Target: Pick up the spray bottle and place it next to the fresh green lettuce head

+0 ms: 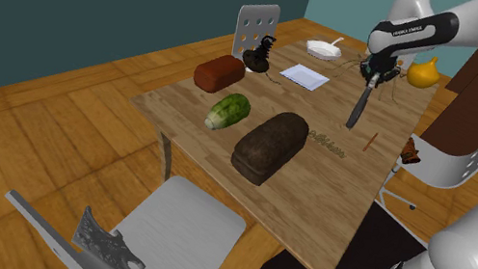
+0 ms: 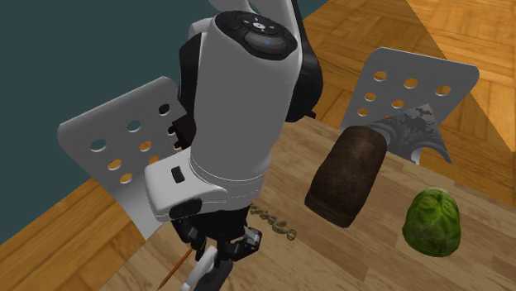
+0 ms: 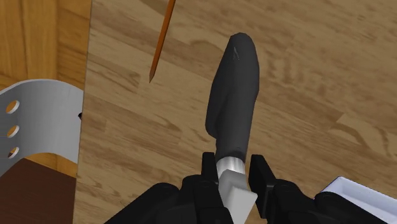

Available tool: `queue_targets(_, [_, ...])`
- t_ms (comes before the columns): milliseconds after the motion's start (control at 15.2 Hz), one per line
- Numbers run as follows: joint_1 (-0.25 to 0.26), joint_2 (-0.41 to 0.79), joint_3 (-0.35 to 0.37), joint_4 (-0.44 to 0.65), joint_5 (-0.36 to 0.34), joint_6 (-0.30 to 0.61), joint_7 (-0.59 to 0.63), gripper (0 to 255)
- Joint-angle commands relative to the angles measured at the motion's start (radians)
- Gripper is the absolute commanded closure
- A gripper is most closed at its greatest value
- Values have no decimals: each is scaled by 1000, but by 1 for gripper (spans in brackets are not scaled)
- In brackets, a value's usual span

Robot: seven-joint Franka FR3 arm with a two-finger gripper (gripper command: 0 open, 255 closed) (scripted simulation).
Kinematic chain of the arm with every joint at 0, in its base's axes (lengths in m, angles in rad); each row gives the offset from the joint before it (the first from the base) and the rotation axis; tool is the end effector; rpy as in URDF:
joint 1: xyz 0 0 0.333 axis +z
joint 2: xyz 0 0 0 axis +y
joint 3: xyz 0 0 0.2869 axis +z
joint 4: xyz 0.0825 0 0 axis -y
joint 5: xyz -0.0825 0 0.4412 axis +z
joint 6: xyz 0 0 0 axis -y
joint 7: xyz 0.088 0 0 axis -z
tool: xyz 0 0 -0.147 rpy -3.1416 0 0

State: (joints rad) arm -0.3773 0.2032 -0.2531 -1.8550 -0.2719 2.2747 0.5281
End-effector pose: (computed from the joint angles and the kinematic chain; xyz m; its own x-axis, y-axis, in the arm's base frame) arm 0.5475 -0.4128 0.3458 0.5387 -0.7837 0.3092 -0.8415 -0.5187 0.1513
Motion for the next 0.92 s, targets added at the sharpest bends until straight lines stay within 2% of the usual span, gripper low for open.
queue_targets(0, [0, -10, 0, 14, 2, -23, -7, 255])
queue_targets(858, [4, -47, 4, 140, 18, -182, -48, 255])
